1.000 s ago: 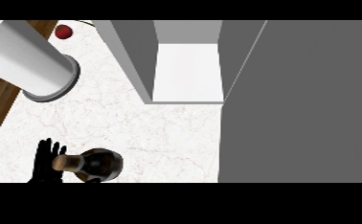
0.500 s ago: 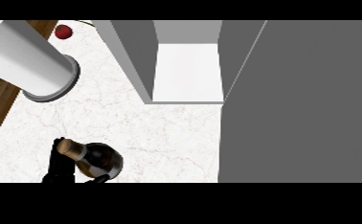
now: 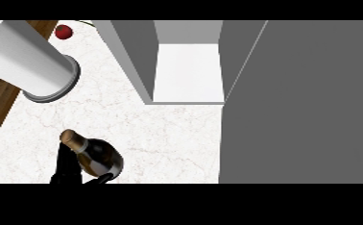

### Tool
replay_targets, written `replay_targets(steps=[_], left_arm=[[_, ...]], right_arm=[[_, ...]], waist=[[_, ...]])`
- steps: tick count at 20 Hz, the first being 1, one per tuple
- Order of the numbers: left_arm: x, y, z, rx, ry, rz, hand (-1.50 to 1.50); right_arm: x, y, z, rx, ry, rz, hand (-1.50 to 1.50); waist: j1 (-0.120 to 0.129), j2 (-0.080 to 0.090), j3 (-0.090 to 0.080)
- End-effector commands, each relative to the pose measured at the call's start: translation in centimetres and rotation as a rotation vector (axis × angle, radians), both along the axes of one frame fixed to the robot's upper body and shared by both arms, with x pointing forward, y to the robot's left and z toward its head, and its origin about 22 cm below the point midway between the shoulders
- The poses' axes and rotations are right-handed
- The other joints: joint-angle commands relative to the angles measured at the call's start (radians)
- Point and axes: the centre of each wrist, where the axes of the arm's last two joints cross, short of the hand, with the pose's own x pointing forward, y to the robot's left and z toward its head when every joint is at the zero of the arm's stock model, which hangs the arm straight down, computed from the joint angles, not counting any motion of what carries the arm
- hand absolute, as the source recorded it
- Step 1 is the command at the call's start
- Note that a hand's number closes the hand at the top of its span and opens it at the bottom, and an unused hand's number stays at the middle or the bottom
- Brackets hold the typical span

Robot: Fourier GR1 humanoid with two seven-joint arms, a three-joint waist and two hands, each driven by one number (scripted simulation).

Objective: Pick up the wine, place it into the cabinet and close the cabinet

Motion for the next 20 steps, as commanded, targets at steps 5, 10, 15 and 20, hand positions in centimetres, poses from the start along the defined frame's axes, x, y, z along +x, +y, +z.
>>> replay_targets(steps=[5,10,15,20], left_arm=[[-0.1,-1.7,-1.9,-0.090,-0.052,-0.004,-1.50],[0.5,-1.5,-2.1,-0.097,-0.054,-0.018,-1.50],[-0.9,-2.4,-3.8,-0.095,-0.055,-0.050,1.50],[0.5,-2.1,-2.3,-0.109,-0.059,-0.084,1.50]], right_arm=[[-0.8,-0.8,0.5,0.005,-0.015,-0.017,-1.50],[1.3,0.2,0.6,0.012,0.000,0.005,-1.50],[2.0,-1.8,-0.3,-0.009,-0.021,-0.017,-1.50],[1.2,0.7,-0.5,0.005,-0.011,-0.024,-1.50]], waist=[[-0.001,0.000,0.000],[0.002,0.000,0.000],[0.002,0.002,0.000],[0.003,0.000,0.000]])
